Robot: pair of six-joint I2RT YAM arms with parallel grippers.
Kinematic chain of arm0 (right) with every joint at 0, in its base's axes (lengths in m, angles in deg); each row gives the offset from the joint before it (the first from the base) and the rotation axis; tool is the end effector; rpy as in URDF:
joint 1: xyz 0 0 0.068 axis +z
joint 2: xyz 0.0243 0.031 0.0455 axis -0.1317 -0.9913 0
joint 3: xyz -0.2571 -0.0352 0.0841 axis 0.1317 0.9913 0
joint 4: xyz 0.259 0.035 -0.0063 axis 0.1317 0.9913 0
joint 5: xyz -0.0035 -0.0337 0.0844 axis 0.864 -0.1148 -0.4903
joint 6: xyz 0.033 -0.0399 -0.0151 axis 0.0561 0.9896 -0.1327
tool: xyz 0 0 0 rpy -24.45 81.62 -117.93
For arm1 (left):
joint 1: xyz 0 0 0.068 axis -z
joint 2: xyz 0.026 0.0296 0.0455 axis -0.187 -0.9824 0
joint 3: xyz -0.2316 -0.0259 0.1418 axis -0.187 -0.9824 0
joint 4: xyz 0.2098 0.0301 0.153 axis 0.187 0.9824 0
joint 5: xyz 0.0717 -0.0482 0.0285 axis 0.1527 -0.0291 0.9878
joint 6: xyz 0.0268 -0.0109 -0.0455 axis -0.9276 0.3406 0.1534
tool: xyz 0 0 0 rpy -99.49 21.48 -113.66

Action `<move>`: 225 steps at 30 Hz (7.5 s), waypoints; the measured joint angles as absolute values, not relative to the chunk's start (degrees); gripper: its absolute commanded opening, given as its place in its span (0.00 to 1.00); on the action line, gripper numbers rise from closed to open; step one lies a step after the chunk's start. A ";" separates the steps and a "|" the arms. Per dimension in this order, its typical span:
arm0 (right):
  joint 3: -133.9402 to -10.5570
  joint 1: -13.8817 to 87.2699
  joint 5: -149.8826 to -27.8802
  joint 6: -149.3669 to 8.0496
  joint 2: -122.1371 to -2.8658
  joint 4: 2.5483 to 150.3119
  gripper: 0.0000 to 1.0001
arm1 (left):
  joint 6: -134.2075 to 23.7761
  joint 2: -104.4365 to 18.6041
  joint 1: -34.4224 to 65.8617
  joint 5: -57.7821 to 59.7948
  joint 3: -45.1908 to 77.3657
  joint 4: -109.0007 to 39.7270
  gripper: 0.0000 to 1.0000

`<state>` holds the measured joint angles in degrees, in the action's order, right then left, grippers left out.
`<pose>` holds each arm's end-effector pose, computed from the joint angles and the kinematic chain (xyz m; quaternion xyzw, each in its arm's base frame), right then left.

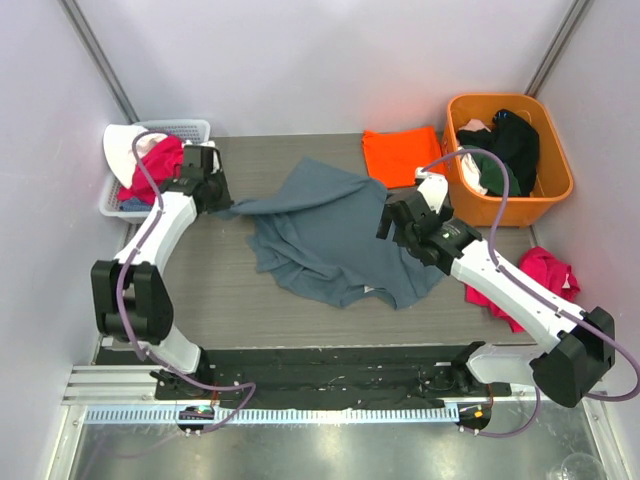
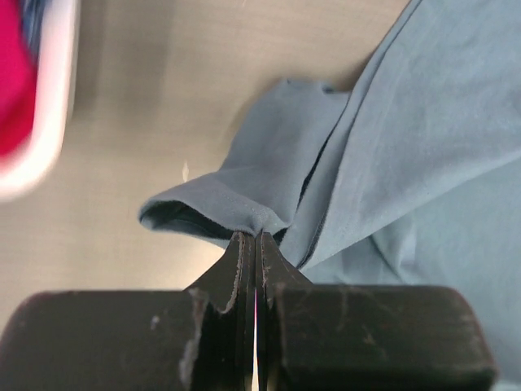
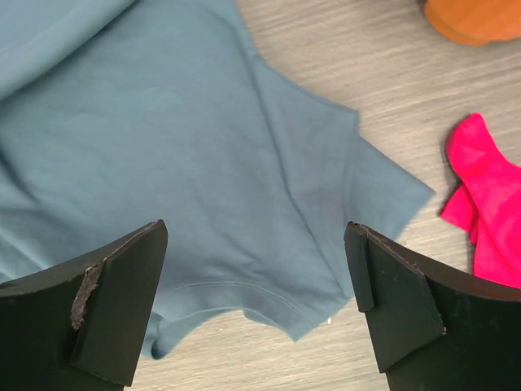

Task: Fold and stack the t-shirts
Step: Flatten the tshirt out

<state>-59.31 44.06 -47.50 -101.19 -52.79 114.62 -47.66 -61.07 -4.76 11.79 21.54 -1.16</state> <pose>0.2183 0.1371 0.3097 0.1120 0.8910 -0.0077 0.4400 0.3608 -0.0364 0.2868 -0.1143 0.9242 -0.0592 0.3596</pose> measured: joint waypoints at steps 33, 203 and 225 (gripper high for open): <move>-55.01 38.94 -58.00 -100.20 -56.18 112.28 0.98 | -36.86 -30.62 -4.76 16.27 7.86 18.21 0.00; -76.53 28.01 -85.16 -78.59 -47.64 131.17 0.01 | -43.86 -32.15 -6.97 19.90 19.88 18.51 0.00; -73.98 20.69 -73.14 -80.62 -89.49 116.41 0.72 | -43.48 -68.83 -7.12 28.16 23.75 4.11 0.00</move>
